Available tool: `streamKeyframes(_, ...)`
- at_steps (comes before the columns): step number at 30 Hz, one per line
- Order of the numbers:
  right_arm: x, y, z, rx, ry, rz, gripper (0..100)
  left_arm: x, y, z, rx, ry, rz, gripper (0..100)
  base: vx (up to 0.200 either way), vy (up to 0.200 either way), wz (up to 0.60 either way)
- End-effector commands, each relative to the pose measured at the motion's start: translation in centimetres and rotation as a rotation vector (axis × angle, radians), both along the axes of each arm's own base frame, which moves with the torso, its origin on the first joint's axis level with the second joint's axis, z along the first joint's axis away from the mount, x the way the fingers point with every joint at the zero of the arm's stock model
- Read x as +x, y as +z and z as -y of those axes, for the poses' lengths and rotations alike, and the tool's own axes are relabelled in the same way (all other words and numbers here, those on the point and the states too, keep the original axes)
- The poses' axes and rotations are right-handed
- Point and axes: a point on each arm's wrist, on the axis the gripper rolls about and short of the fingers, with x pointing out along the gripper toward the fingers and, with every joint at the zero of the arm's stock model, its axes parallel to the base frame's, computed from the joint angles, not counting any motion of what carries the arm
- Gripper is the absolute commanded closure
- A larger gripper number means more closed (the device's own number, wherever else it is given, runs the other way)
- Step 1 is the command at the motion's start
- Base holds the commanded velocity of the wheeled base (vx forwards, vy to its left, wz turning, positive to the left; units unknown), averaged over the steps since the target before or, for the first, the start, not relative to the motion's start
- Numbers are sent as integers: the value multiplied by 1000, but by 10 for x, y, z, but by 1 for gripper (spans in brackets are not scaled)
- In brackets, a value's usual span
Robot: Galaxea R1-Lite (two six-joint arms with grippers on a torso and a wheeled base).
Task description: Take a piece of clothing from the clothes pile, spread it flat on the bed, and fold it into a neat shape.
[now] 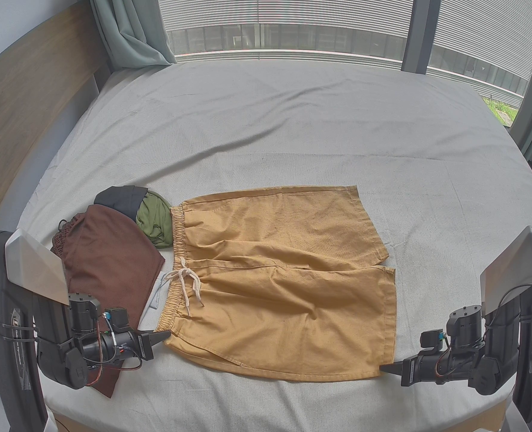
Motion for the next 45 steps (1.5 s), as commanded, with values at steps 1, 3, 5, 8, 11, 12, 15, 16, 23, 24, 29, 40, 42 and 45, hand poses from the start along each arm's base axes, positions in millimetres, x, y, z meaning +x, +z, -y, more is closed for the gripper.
streamKeyframes(1, 0, -1, 0, 0, -1, -4, 100, 0, 0, 0, 0, 0, 0, 100, 0, 0, 0)
streamKeyframes(3, 0, -1, 0, 0, -1, -4, 100, 0, 0, 0, 1, -1, 3, 100, 0, 0, 0)
streamKeyframes(5, -1, -1, 1, -1, -2, -5, 100, 0, 0, 0, 0, 0, 0, 100, 0, 0, 0)
streamKeyframes(8, -4, 0, 2, -7, -1, -12, 100, 0, 3, -2, -3, 6, 7, 100, 0, 0, 0)
streamKeyframes(11, -8, 2, 3, -14, 0, -22, 100, -5, 6, -8, -5, 23, -1, 100, 0, 0, 0)
streamKeyframes(12, -8, 1, 3, -17, 3, -21, 100, -7, 6, -9, -11, 19, -7, 100, 0, 0, 0)
streamKeyframes(15, -8, 0, 4, -26, 13, -14, 100, -13, 6, -11, -24, 6, -24, 100, 0, 0, 0)
streamKeyframes(16, -8, 0, 4, -29, 18, -11, 100, -14, 6, -12, -27, 3, -26, 100, 0, 0, 0)
streamKeyframes(23, -7, 2, 6, -25, 66, 22, 100, -20, 5, -13, -22, -20, -36, 100, 0, 0, 0)
streamKeyframes(24, -7, 3, 6, -13, 83, 29, 100, -22, 5, -13, -15, -47, -24, 100, 0, 0, 0)
streamKeyframes(29, -6, 10, 6, 9, 101, 58, 100, -21, 12, -13, -22, -86, 20, 100, 0, 0, 0)
streamKeyframes(40, -3, 33, 7, 46, 107, 164, 100, -13, 52, -5, -110, -75, 112, 100, 0, 0, 0)
streamKeyframes(42, -1, 38, 8, 56, 107, 191, 100, -12, 58, -4, -127, -69, 119, 100, 0, 0, 0)
streamKeyframes(45, 1, 44, 10, 64, 97, 222, 100, -12, 63, -3, -138, -66, 130, 100, 0, 0, 0)
